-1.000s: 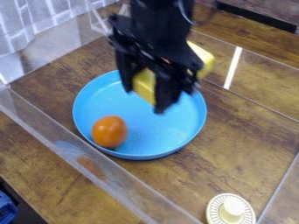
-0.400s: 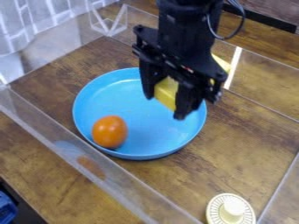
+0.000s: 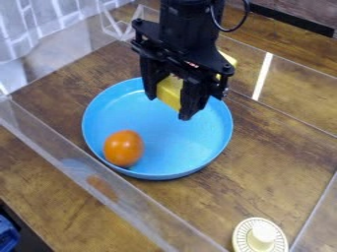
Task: Put the yellow brick in the blue tray
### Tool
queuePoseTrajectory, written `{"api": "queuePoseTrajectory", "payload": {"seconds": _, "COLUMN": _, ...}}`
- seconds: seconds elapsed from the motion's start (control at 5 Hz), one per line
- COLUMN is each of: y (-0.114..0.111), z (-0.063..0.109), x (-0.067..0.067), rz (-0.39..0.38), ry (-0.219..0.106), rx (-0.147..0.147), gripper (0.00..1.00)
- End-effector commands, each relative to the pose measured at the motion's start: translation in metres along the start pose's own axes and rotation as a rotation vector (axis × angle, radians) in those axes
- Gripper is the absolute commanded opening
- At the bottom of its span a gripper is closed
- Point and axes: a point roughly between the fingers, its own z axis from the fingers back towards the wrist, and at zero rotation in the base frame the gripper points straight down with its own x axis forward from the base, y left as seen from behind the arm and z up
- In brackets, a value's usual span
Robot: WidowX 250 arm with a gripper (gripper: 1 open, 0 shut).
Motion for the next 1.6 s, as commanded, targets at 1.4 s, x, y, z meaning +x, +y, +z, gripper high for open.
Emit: {"api": "queuePoseTrajectory", "payload": {"seconds": 1.4, "y": 0.013, "z": 0.016, "x": 0.016, "rz": 0.049, "ry": 0.02, "rx": 0.034, "gripper": 0.0}}
